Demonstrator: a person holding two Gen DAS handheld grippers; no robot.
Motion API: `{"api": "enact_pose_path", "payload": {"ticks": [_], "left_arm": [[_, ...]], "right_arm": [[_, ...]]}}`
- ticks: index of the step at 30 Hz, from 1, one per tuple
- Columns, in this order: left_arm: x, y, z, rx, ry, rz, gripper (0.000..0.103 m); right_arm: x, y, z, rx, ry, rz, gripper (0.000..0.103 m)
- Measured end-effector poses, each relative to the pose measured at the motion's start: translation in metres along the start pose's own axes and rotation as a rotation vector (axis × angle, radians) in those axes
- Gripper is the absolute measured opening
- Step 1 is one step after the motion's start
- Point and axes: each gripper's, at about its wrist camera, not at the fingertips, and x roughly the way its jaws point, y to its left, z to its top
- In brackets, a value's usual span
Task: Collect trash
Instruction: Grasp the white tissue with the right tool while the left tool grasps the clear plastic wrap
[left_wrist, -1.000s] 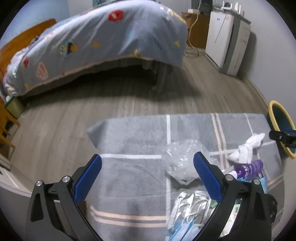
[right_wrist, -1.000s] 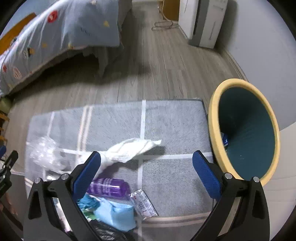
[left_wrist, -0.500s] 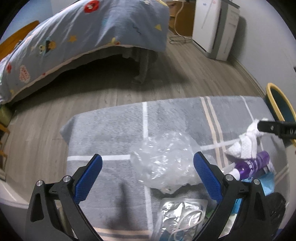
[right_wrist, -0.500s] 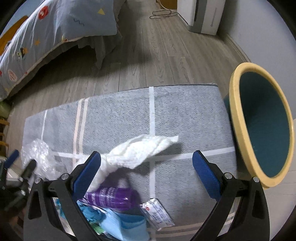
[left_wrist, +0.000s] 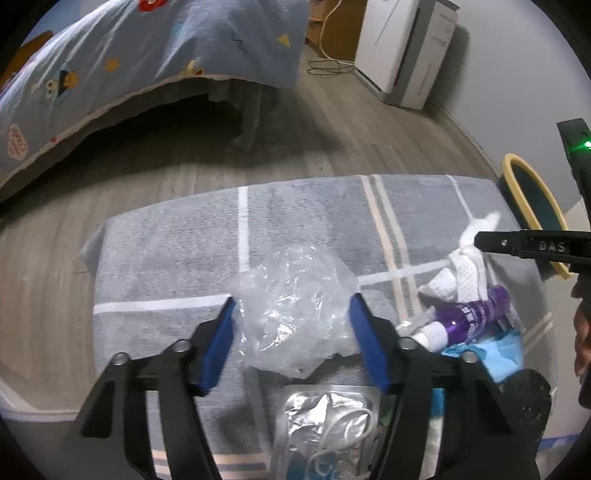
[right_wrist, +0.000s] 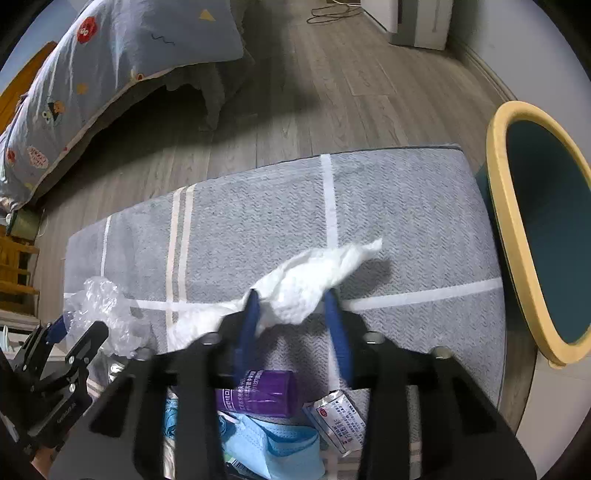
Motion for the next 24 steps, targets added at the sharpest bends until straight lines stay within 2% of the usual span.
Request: {"api": "enact_pose_path", "payload": {"ticks": [4, 6, 9, 18, 20, 24], "left_arm": [[-0.002, -0.003, 0.001, 0.016, -0.003, -0.021, 0.038], [-0.004, -0.003, 0.002, 0.025, -0.01, -0.023, 0.031], [-0.009, -0.004, 0.003, 0.028, -0.016, -0.031, 0.022], [-0.045, -0.023, 0.017, 0.083, -0.108, -0.013, 0.021], [-0.053, -0.027, 0.021, 0.076, -0.126, -0.028, 0.021], [-0.057, -0.028, 0.021, 0.052, -0.125, -0.025, 0.021]], "right_arm": [[-0.005, -0.002, 0.001, 0.009, -0.014, 0.038, 0.008], [-0.009, 0.0, 0.002, -0.007, -0.034, 0.038, 0.004], [-0.019, 0.0, 0.005, -0.009, -0.062, 0.072, 0.004], [-0.064, -0.008, 0.016, 0.001, -0.163, 0.179, 0.002], [-0.065, -0.011, 0.014, 0.021, -0.156, 0.206, 0.002], [-0.045, -0.013, 0.009, 0.047, -0.078, 0.149, 0.004]]}}
